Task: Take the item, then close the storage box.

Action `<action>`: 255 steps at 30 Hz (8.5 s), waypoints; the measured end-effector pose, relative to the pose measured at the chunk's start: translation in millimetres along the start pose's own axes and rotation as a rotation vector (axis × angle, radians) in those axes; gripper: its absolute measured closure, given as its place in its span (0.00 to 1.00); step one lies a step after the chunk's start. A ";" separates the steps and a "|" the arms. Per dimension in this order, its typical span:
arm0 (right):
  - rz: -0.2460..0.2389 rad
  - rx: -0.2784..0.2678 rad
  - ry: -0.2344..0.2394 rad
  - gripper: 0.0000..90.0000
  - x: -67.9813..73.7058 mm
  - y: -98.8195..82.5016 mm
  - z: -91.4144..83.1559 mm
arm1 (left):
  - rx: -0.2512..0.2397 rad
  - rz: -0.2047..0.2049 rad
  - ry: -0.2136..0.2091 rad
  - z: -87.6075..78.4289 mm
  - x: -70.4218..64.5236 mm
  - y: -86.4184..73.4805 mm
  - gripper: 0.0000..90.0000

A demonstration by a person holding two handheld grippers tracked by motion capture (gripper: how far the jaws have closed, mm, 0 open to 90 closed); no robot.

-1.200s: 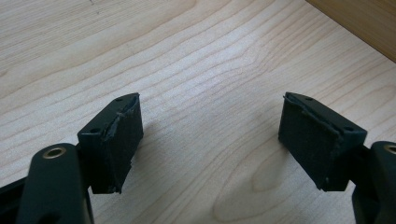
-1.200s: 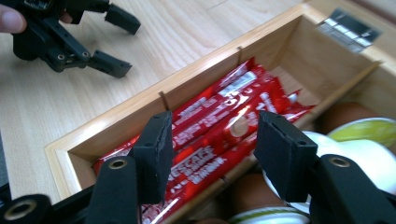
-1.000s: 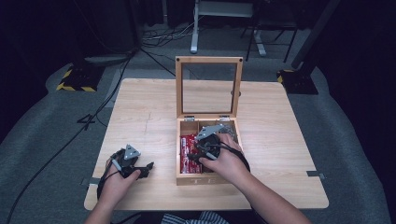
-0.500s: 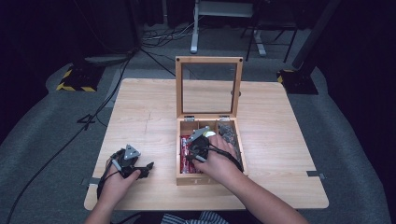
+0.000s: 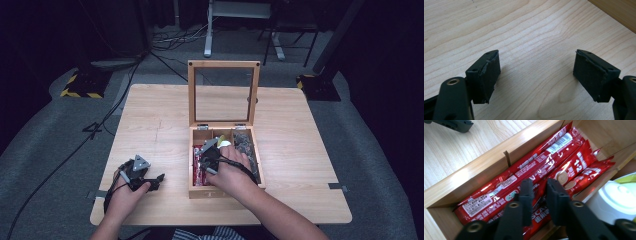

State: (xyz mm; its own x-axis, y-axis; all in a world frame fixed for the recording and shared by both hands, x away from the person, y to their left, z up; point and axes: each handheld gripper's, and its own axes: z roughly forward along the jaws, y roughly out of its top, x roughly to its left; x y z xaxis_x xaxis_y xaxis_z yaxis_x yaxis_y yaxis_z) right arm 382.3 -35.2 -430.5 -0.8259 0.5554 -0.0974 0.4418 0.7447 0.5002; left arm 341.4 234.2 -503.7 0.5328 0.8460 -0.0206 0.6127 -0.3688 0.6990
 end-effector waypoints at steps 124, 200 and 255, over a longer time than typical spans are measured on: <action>0.323 -0.349 -0.095 0.99 -130.6 -177.8 -122.9 | 0.005 0.007 -0.008 1.1 0.7 1.1 0.22; 0.444 -0.552 -0.104 0.49 -145.0 -189.9 -111.3 | 0.006 0.007 -0.008 1.6 0.4 1.5 0.21; 0.343 -0.638 -0.049 0.44 -265.9 2.3 -86.3 | 0.014 0.007 -0.011 1.3 1.8 0.8 0.16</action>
State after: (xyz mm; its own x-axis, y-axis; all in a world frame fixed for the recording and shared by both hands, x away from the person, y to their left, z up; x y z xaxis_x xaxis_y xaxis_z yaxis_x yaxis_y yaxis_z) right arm 572.7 -213.2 -329.2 -0.6540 0.7462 0.1244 0.3704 0.1725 0.9127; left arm 343.6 234.9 -504.1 0.5435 0.8391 -0.0239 0.6170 -0.3800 0.6892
